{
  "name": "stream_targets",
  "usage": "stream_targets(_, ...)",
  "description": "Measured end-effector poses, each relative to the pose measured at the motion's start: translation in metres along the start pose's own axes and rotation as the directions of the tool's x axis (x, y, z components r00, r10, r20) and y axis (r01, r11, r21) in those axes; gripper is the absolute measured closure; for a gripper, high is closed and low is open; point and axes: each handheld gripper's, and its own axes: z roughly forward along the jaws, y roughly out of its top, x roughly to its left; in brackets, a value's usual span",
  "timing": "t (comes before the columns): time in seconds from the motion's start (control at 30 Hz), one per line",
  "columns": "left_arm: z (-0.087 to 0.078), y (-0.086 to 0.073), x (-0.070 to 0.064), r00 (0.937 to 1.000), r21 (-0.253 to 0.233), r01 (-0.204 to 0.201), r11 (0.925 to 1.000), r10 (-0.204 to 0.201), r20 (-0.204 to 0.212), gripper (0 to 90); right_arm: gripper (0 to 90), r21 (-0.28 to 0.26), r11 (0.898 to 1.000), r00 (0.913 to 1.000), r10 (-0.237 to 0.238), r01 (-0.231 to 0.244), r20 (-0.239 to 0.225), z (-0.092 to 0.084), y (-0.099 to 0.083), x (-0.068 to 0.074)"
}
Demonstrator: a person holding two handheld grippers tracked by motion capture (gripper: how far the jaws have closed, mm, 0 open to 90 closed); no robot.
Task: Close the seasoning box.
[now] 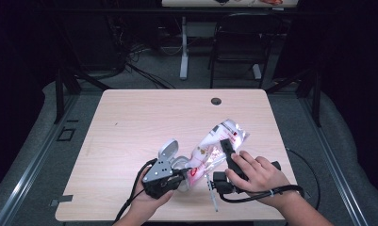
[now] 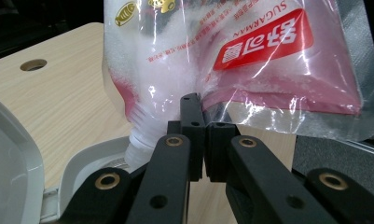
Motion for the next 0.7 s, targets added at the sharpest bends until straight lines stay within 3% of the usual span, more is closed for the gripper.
stream_targets(0.7,0.0022,0.0004,-0.0011,1.0000,-0.002,0.003,1.0000,-0.003,0.006,88.8,83.4,0.003,1.000,1.0000,-0.005,0.005,-0.005,-0.0010,-0.0017,-0.0004)
